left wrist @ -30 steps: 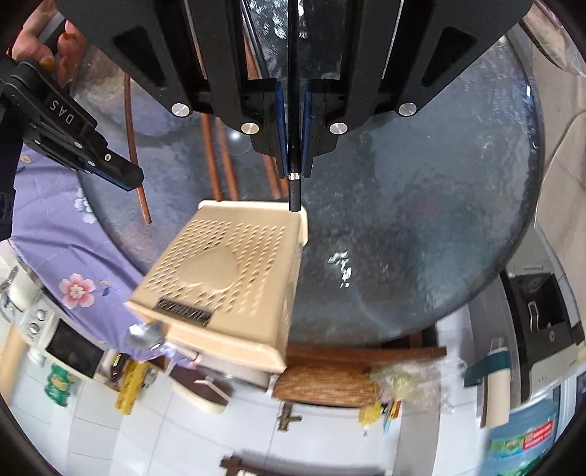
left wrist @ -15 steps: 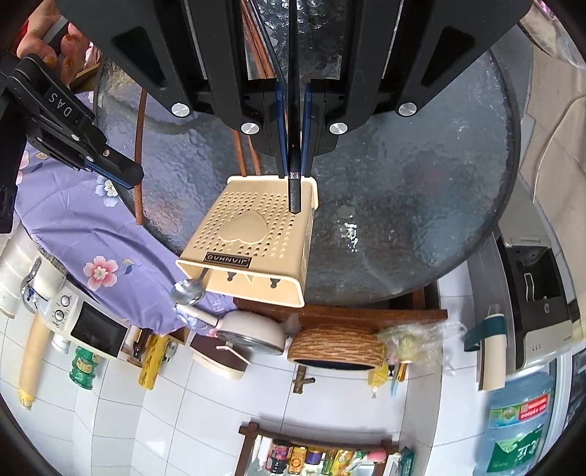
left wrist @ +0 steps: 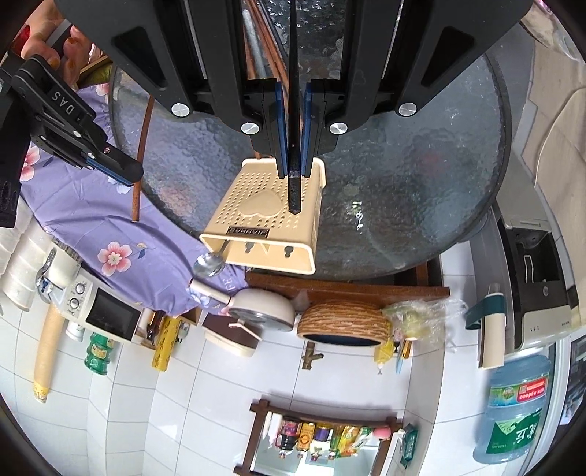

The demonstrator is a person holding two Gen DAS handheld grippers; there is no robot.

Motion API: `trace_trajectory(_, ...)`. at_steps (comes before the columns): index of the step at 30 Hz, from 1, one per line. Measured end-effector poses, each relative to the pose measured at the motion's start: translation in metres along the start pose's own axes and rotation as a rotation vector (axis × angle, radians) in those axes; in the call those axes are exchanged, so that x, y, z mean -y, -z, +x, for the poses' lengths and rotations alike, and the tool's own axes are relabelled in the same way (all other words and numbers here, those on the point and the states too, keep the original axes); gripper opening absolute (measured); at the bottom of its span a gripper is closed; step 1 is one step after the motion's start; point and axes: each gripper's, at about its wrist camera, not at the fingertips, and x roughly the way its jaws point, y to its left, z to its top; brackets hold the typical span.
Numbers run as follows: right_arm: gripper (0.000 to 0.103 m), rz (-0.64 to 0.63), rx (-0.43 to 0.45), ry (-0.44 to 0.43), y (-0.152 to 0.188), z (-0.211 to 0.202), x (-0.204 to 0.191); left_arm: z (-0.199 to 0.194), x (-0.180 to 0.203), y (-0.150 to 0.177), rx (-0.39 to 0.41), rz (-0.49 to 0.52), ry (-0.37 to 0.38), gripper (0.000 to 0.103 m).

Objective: Organize utensils
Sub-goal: 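Lift the chopsticks and carry them above the cream basket with both tools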

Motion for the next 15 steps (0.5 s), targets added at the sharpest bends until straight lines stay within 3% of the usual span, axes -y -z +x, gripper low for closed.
trace_trajectory(15, 0.008, -0.002, 0.069, -0.036, -0.022, -0.012, -0.004, -0.016, 0.008, -0.017, 0.048, 0.022, 0.032, 0.007)
